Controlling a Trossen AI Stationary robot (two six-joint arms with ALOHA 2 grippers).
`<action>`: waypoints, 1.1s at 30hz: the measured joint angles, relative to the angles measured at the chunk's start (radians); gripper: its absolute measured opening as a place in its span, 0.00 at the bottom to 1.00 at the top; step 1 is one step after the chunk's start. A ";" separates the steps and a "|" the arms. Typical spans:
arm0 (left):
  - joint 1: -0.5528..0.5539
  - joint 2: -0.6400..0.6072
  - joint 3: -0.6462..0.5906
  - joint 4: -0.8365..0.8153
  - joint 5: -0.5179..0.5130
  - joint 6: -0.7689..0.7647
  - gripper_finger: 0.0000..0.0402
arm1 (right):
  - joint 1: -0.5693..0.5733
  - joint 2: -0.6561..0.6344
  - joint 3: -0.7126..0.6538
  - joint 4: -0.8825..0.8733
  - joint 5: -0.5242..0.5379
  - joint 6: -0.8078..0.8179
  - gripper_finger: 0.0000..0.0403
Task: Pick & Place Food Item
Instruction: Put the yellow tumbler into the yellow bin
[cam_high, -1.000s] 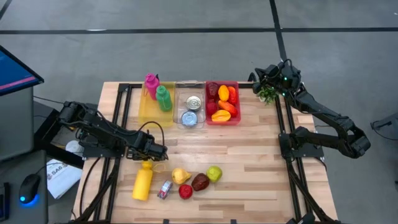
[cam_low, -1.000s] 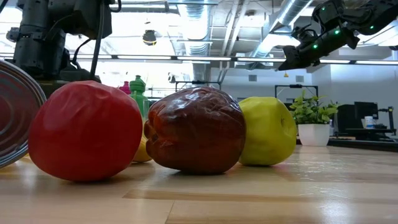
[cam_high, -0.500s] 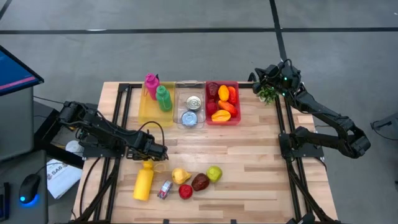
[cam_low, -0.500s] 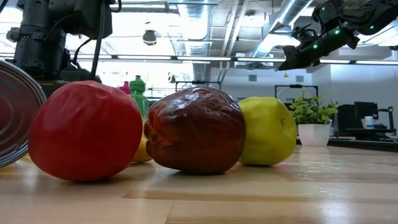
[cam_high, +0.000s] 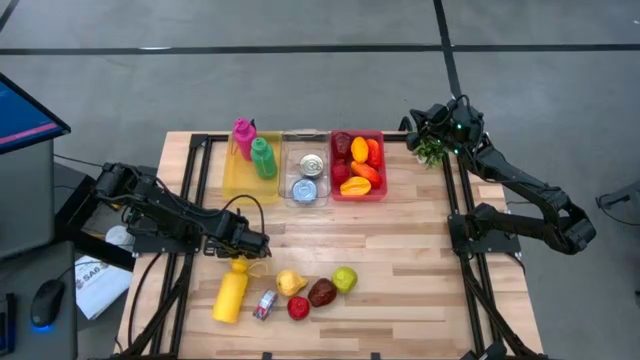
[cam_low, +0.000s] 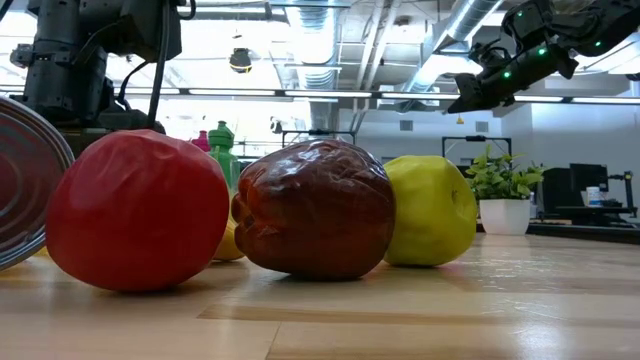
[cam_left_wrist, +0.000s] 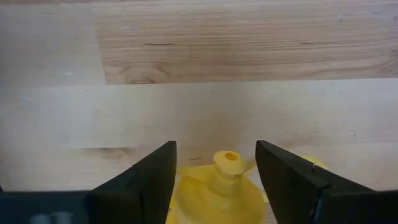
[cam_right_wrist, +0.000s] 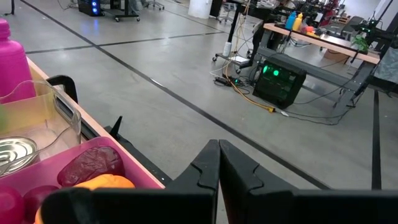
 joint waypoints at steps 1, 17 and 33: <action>0.000 0.000 0.000 0.000 0.000 0.000 0.50 | 0.000 0.000 0.000 0.000 0.000 0.000 0.01; 0.000 0.000 0.000 0.000 0.000 0.000 0.28 | 0.000 0.000 0.000 0.000 0.000 0.000 0.01; 0.000 0.000 0.000 0.000 0.000 0.000 0.17 | 0.000 0.000 0.000 0.000 0.000 0.000 0.01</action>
